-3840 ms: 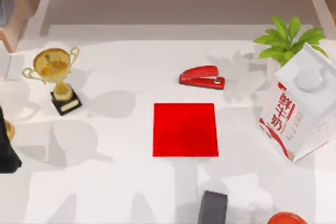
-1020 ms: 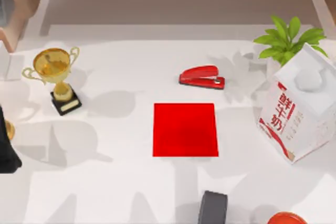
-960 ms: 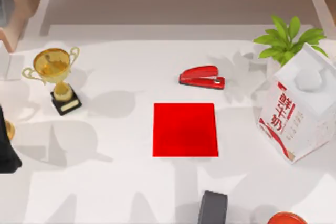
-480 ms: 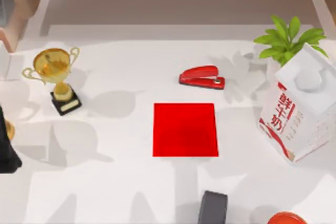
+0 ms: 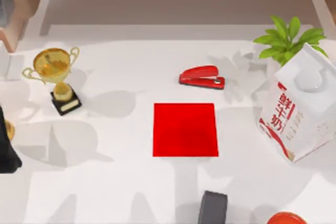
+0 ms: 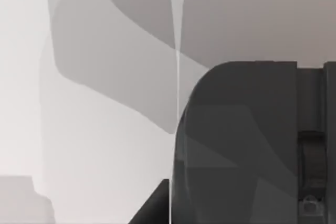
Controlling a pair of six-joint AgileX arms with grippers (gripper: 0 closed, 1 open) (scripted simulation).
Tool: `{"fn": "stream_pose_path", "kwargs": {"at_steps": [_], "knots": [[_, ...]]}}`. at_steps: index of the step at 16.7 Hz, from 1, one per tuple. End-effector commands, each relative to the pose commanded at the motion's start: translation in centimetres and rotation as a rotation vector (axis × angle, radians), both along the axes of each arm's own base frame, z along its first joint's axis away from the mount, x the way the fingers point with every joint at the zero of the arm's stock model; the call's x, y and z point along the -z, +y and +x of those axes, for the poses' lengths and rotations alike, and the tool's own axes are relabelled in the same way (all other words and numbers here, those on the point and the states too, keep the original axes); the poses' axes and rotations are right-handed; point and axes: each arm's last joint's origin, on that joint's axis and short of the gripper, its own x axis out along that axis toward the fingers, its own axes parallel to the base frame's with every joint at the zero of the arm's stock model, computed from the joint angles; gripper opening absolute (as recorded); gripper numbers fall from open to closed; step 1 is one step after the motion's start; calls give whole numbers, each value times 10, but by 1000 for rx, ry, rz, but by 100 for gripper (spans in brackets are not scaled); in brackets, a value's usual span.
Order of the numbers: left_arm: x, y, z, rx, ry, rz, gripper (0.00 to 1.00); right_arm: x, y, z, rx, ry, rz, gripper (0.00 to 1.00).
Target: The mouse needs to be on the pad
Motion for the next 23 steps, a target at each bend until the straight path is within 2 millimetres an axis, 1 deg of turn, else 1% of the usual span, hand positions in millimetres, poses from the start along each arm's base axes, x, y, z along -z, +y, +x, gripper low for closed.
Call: {"fn": "stream_pose_path", "kwargs": {"at_steps": [5, 8, 10, 14, 16, 19, 21, 23], "knots": [[0, 0, 0, 0, 0, 0, 100, -52, -3, -1, 14, 1, -1, 0], [0, 0, 0, 0, 0, 0, 100, -74, -1, -4, 15, -4, 5, 0], [0, 0, 0, 0, 0, 0, 100, -77, 0, -4, 14, -6, 7, 0], [0, 0, 0, 0, 0, 0, 100, -75, 0, -4, 15, -1, 7, 0], [0, 0, 0, 0, 0, 0, 100, -80, 3, -2, 33, -15, 8, 0], [0, 0, 0, 0, 0, 0, 100, -101, 16, 5, 110, -72, 17, 0], [0, 0, 0, 0, 0, 0, 100, -121, 32, 11, 192, -125, 35, 0], [0, 0, 0, 0, 0, 0, 100, -145, 54, 17, 302, -181, 70, 0]]}}
